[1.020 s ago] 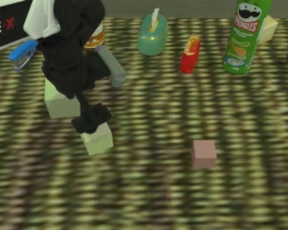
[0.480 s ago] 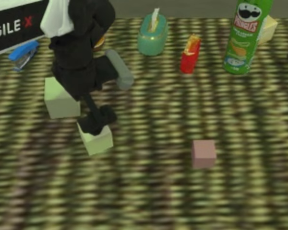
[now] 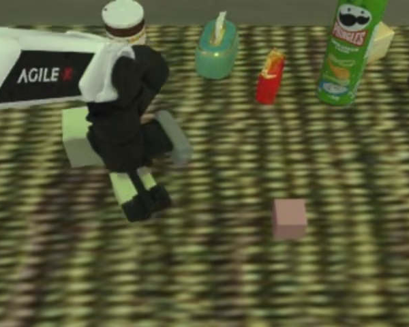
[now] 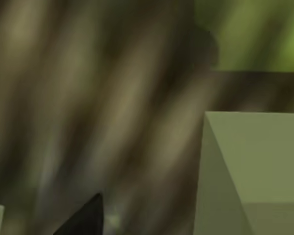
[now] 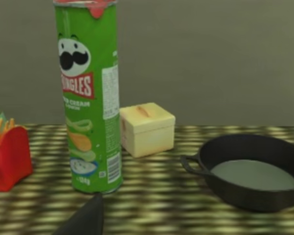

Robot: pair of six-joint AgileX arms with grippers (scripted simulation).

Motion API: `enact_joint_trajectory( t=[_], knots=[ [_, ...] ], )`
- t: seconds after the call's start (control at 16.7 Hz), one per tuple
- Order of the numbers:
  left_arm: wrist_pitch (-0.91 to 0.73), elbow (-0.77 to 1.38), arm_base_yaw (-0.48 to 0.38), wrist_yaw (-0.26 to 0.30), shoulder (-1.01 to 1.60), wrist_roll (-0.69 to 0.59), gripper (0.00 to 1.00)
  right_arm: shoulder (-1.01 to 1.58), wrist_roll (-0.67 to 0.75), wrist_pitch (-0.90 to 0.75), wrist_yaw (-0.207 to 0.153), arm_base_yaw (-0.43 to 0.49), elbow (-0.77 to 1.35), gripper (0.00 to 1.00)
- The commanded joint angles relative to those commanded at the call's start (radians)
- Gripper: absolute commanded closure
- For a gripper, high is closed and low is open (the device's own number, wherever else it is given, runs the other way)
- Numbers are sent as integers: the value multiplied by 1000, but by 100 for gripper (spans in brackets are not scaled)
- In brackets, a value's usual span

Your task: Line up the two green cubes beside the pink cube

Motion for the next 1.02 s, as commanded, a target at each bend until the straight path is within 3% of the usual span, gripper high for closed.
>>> enact_joint_trajectory(
  t=[0.3,1.02],
  knots=[
    [28,-21,0,0,14,1,0,0,0,0,0,0,0,0],
    [28,-21,0,0,14,1,90,0,0,0,0,0,0,0]
  ],
)
